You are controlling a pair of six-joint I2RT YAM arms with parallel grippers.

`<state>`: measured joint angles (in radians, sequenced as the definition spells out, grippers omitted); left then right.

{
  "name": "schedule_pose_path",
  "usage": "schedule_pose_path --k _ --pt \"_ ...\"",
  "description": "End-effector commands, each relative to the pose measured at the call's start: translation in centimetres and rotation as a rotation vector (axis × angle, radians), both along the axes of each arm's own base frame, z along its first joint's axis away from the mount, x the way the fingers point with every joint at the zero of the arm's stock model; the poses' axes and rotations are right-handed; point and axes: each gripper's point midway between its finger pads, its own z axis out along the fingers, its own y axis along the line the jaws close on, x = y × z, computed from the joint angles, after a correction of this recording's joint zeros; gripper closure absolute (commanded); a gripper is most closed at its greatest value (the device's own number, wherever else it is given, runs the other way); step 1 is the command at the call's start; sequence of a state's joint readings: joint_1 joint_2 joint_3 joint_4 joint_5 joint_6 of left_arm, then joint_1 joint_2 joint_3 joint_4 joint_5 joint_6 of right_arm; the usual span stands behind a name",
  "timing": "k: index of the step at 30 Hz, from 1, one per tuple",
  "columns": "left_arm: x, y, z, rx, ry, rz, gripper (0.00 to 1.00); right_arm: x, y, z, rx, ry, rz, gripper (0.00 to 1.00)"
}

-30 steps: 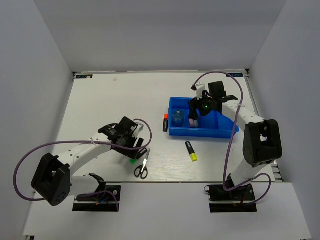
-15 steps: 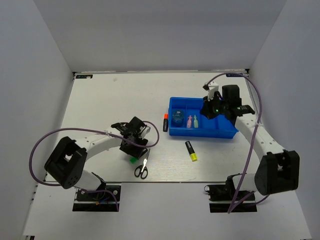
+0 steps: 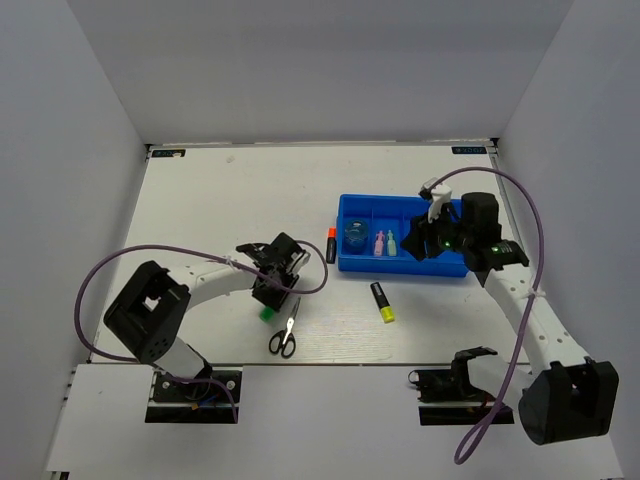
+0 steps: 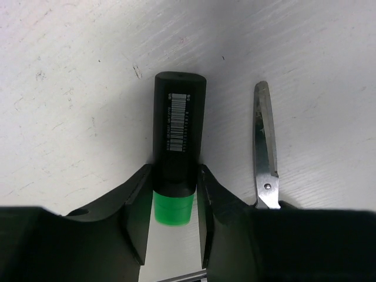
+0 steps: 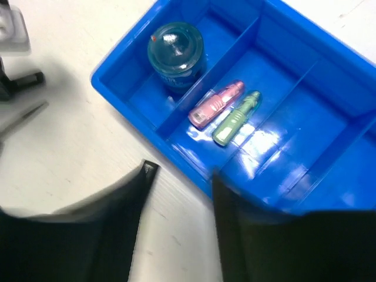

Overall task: Sort the stationery into containers
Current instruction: Grab a piece of stationery with the left arm, then place the stationery into the container

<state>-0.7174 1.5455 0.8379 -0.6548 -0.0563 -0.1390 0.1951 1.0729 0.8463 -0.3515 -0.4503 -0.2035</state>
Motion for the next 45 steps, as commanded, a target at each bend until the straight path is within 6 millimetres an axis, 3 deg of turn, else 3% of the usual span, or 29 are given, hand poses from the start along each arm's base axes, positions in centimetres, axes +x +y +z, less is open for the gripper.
schedule_pose_path --k 1,2,4,5,6,7,8,9,10,12,14,15,16,17,18,19,22,24,28,35,37,38,39,40,41,45 --pt "0.9 -0.6 0.6 -0.002 -0.038 0.001 0.76 -1.2 -0.3 0.3 0.021 0.007 -0.003 0.43" --pt "1.2 -0.9 2.0 -0.016 -0.055 0.003 0.81 -1.6 -0.4 -0.1 0.016 0.022 -0.005 0.14" --pt "2.6 -2.8 5.2 -0.084 -0.105 0.000 0.84 -2.0 -0.8 -0.2 -0.002 0.012 -0.009 0.09" --pt "4.2 -5.0 9.0 -0.160 -0.169 -0.008 0.85 -2.2 -1.2 -0.8 -0.012 0.025 -0.023 0.09" --pt "4.8 -6.0 10.6 -0.196 -0.190 -0.012 0.85 -2.3 -1.5 -1.3 -0.019 0.036 -0.040 0.12" --pt "5.0 -7.4 11.8 -0.251 -0.186 -0.028 0.86 -2.0 -2.2 -1.5 -0.044 0.038 -0.091 0.34" --pt "6.9 -10.3 15.4 -0.349 -0.231 -0.037 0.86 -1.9 -2.8 -1.8 -0.055 0.054 -0.119 0.76" --pt "7.0 -11.7 16.4 -0.398 -0.219 -0.055 0.86 -1.5 -3.7 -2.1 -0.073 0.066 -0.184 1.00" --pt "7.1 -13.2 17.3 -0.454 -0.197 -0.075 0.88 -1.5 -4.0 -2.1 -0.080 0.072 -0.208 1.00" --pt "9.6 -17.8 20.3 -0.591 -0.204 -0.088 0.89 -1.7 -4.6 -2.3 -0.088 0.093 -0.246 1.00" --pt "10.7 -21.7 21.4 -0.674 -0.180 -0.114 0.90 -2.0 -5.1 -2.5 -0.094 0.109 -0.278 1.00" --pt "12.6 -24.0 23.8 -0.736 -0.227 -0.132 0.90 -2.0 -5.3 -2.3 -0.095 0.106 -0.293 1.00" --pt "13.0 -25.6 22.1 -0.745 -0.177 -0.132 0.90 -2.0 -5.7 -2.4 -0.105 0.106 -0.312 1.00" --pt "13.1 -26.9 22.1 -0.770 -0.159 -0.134 0.90 -1.6 -7.0 -1.9 -0.127 0.062 -0.377 1.00" --pt "13.8 -28.3 24.4 -0.834 -0.177 -0.129 0.90 -1.5 -7.6 -1.8 -0.137 0.049 -0.407 1.00" --pt "14.6 -30.3 22.0 -0.861 -0.136 -0.138 0.91 -1.8 -8.4 -2.7 -0.160 0.052 -0.445 1.00" --pt "16.1 -33.2 21.0 -0.973 -0.113 -0.089 0.91 -1.8 -9.7 -2.4 -0.169 0.016 -0.514 1.00" --pt "16.5 -34.5 20.3 -1.046 -0.083 -0.068 0.91 -1.5 -10.9 -2.1 -0.173 -0.005 -0.575 1.00" --pt "17.0 -37.5 19.4 -1.180 -0.030 -0.019 0.91 -1.6 -11.3 -2.7 -0.165 0.019 -0.598 0.99" --pt "17.3 -38.4 17.5 -1.205 0.009 0.024 0.91 -1.8 -11.4 -3.1 -0.156 0.044 -0.602 0.94" --pt "17.4 -38.1 16.9 -1.190 0.006 0.048 0.86 -1.8 -10.6 -3.3 -0.139 0.060 -0.561 0.76" --pt "17.3 -38.0 16.2 -1.173 0.017 0.057 0.76 -1.9 -10.6 -3.5 -0.141 0.070 -0.557 0.68" --pt "17.4 -38.0 15.9 -1.166 0.012 0.065 0.68 -2.0 -10.5 -3.6 -0.142 0.077 -0.548 0.52" --pt "17.6 -38.0 15.6 -1.161 0.011 0.074 0.57 -2.1 -10.1 -3.8 -0.141 0.085 -0.519 0.46" --pt "17.7 -38.0 15.5 -1.158 0.012 0.081 0.45 -2.1 -9.8 -3.7 -0.136 0.086 -0.505 0.42" --pt "17.8 -37.9 15.0 -1.131 0.021 0.102 0.29 -2.4 -9.0 -3.7 -0.116 0.088 -0.453 0.40"
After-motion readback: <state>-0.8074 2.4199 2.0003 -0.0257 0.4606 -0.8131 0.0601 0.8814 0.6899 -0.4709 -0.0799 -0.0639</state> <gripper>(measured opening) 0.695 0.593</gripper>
